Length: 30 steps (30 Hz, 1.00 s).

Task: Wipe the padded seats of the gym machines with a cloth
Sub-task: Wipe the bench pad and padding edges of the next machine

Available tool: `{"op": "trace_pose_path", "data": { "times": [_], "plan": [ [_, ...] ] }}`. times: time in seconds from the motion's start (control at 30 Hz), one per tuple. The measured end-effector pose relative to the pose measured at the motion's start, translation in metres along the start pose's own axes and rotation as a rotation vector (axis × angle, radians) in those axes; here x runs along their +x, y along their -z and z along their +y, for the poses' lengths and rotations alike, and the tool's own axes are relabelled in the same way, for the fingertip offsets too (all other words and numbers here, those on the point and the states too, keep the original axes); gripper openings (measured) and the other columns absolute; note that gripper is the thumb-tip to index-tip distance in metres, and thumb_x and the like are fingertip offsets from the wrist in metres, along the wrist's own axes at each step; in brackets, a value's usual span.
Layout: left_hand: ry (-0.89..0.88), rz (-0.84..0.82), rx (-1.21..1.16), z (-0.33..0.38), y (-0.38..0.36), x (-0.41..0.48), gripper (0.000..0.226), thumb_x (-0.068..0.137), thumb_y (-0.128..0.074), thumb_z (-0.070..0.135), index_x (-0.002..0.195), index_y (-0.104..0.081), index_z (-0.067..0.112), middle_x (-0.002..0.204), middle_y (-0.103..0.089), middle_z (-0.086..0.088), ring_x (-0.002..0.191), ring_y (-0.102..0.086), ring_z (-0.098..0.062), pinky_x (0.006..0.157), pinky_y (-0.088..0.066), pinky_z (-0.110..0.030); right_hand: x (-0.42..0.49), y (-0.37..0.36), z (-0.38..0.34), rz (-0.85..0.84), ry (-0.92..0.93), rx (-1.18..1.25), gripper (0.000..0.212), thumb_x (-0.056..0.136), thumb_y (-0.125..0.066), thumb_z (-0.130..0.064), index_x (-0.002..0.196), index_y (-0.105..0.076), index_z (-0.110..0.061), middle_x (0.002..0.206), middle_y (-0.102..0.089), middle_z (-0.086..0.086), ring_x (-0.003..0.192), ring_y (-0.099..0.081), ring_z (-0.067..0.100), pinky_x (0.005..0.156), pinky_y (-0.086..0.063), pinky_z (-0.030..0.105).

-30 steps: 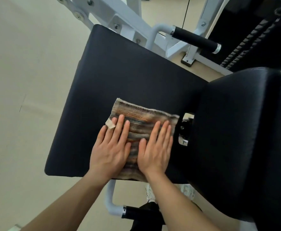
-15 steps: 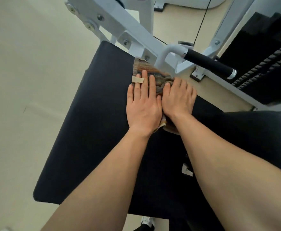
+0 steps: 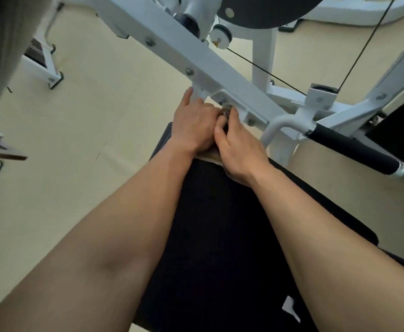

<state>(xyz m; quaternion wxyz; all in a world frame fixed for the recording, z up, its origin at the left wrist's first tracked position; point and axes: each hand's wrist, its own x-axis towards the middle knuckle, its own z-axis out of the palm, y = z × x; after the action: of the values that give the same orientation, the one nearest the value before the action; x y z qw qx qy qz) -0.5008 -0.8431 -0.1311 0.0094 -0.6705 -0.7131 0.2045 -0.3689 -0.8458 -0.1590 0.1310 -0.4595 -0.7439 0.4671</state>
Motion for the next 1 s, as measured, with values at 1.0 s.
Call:
{"op": "trace_pose_path", "data": {
  "times": [1.0],
  "plan": [
    [-0.001, -0.206, 0.134, 0.039, 0.030, -0.006, 0.033, 0.095, -0.039, 0.022, 0.105, -0.069, 0.012, 0.115, -0.068, -0.011, 0.110, -0.059, -0.032, 0.092, -0.038, -0.038, 0.002, 0.052, 0.030, -0.315, 0.181, -0.523, 0.032, 0.104, -0.042, -0.036, 0.113, -0.053, -0.007, 0.095, -0.061, 0.013, 0.080, -0.056, 0.031, 0.067, -0.043, 0.038]
  ]
}}
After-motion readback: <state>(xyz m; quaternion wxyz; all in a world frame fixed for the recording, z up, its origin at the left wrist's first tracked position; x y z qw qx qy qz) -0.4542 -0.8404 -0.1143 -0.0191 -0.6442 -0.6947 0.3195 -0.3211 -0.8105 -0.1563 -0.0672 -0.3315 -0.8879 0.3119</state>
